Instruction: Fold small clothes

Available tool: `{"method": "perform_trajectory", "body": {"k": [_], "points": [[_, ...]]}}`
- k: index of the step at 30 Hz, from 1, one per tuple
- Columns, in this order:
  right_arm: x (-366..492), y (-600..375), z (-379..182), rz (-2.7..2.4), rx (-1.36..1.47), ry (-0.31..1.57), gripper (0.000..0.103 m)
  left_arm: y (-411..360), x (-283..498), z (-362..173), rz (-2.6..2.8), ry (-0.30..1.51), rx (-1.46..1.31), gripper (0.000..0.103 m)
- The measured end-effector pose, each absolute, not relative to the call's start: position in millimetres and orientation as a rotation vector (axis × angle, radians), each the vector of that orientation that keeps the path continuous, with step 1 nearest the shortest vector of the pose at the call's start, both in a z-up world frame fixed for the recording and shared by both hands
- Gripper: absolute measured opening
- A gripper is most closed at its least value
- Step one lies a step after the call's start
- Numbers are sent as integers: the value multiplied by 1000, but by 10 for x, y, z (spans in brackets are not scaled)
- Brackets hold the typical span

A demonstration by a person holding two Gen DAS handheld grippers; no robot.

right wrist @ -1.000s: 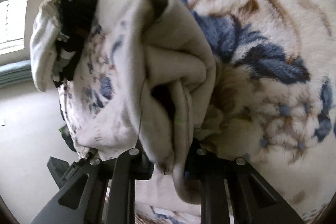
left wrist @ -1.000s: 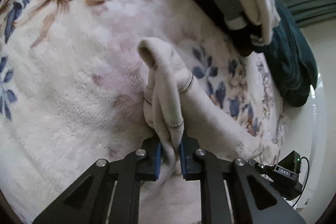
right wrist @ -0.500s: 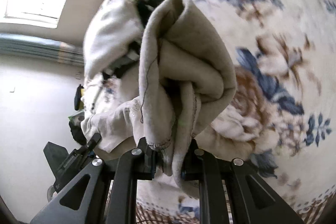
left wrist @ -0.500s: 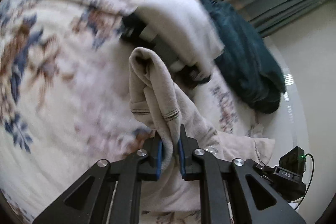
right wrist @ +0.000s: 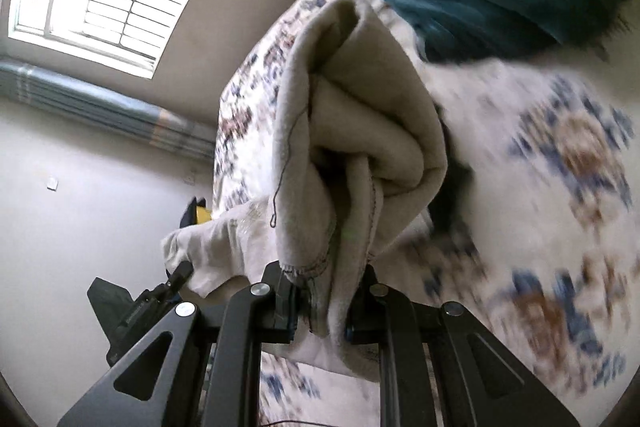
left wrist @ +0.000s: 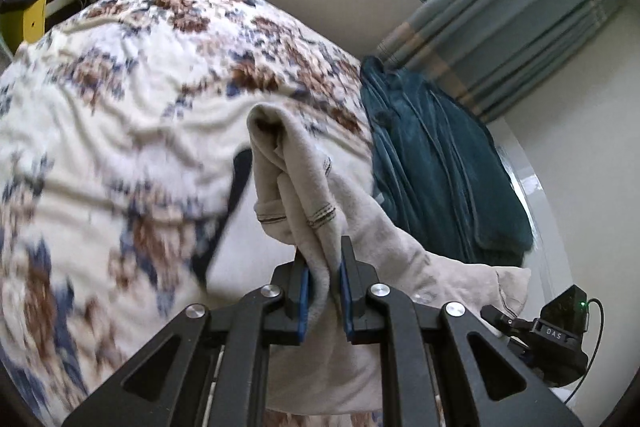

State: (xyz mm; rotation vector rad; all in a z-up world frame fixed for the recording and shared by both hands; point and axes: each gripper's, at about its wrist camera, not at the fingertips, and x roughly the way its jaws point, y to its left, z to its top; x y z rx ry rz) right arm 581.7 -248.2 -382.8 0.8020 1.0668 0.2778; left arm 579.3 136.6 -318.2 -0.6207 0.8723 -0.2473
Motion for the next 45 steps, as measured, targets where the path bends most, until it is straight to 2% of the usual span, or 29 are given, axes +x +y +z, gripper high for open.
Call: {"method": "perform_trajectory", "body": {"k": [4, 9, 13, 18, 21, 23, 24, 25, 26, 28, 29, 30, 31, 32, 33, 36, 45], "points": [[6708, -2330, -3983, 268, 772, 1061, 17, 1488, 6666, -3376, -229, 918, -586, 10], [7492, -2258, -4558, 200, 734, 1138, 17, 1544, 7420, -4071, -205, 1055, -572, 11], [7799, -2326, -5043, 159, 738, 1205, 17, 1691, 7584, -4517, -181, 1118, -638, 12], [7913, -2332, -5316, 178, 686, 1240, 20, 1745, 7519, -4688, -197, 1132, -698, 14], [7958, -2338, -5345, 166, 699, 1248, 24, 1755, 7484, -4649, -203, 1127, -719, 14], [7899, -2344, -5350, 156, 703, 1258, 33, 1740, 7430, -4550, -204, 1119, -696, 15], [7896, -2349, -5331, 152, 704, 1261, 36, 1740, 7429, -4519, -197, 1120, -684, 18], [7891, -2363, -5299, 145, 705, 1262, 44, 1725, 7406, -4465, -182, 1120, -659, 19], [7865, -2372, -5222, 123, 694, 1256, 58, 1691, 7362, -4385, -157, 1122, -615, 23], [7790, -2403, -5064, 50, 655, 1238, 76, 1644, 7320, -4301, -132, 1121, -548, 24], [7737, -2412, -4971, 18, 629, 1220, 80, 1606, 7272, -4232, -113, 1120, -508, 30], [7698, -2410, -4909, -1, 607, 1212, 81, 1565, 7221, -4167, -87, 1123, -464, 41], [7659, -2402, -4848, -27, 573, 1212, 86, 1546, 7190, -4138, -60, 1126, -433, 48], [7604, -2373, -4764, -65, 519, 1208, 95, 1485, 7121, -4057, -2, 1129, -362, 65], [7542, -2321, -4686, -103, 455, 1199, 99, 1461, 7089, -4030, 26, 1127, -327, 79], [7356, -2097, -4491, -193, 263, 1182, 102, 1331, 6874, -3893, 81, 1096, -222, 91], [6700, -1631, -4088, -265, 23, 1108, 103, 946, 6387, -3741, 120, 1083, -19, 91]]}}
